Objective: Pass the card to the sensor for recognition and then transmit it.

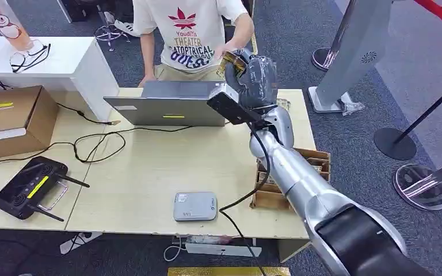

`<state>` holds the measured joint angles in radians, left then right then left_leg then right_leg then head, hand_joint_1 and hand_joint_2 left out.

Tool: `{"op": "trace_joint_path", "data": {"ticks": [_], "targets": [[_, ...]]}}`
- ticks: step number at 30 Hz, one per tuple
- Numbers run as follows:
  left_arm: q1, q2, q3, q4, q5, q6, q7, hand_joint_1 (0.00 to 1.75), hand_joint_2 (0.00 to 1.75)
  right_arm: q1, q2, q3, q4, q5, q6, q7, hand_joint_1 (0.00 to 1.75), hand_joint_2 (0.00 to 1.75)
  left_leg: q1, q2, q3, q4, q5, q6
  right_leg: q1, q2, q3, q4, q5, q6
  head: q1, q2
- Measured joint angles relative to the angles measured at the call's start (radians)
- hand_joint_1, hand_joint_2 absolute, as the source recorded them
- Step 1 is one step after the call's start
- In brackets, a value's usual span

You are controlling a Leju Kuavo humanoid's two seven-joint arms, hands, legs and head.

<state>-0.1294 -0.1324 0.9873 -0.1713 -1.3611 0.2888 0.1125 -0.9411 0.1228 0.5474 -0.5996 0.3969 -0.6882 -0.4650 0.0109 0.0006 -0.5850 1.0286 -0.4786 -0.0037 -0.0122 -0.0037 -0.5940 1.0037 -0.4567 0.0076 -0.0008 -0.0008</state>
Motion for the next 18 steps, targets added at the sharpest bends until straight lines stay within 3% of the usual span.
{"op": "trace_joint_path", "data": {"ticks": [17,18], "targets": [[-0.003,0.0,-0.018,0.0,-0.009,0.001,0.0,0.0,0.0,-0.03,0.0,-0.063,0.114,0.375,-0.002,0.129,1.75,1.75,0.0,0.0,0.0,0.0,0.0,0.0,0.0,0.0,0.0,0.0,0.0,0.0,0.0,0.0],[-0.003,0.0,-0.021,0.0,-0.009,0.001,0.0,0.0,0.0,-0.03,0.0,-0.069,0.116,0.391,-0.002,0.131,0.56,1.75,0.0,0.0,0.0,0.0,0.0,0.0,0.0,0.0,0.0,0.0,0.0,0.0,0.0,0.0]]}}
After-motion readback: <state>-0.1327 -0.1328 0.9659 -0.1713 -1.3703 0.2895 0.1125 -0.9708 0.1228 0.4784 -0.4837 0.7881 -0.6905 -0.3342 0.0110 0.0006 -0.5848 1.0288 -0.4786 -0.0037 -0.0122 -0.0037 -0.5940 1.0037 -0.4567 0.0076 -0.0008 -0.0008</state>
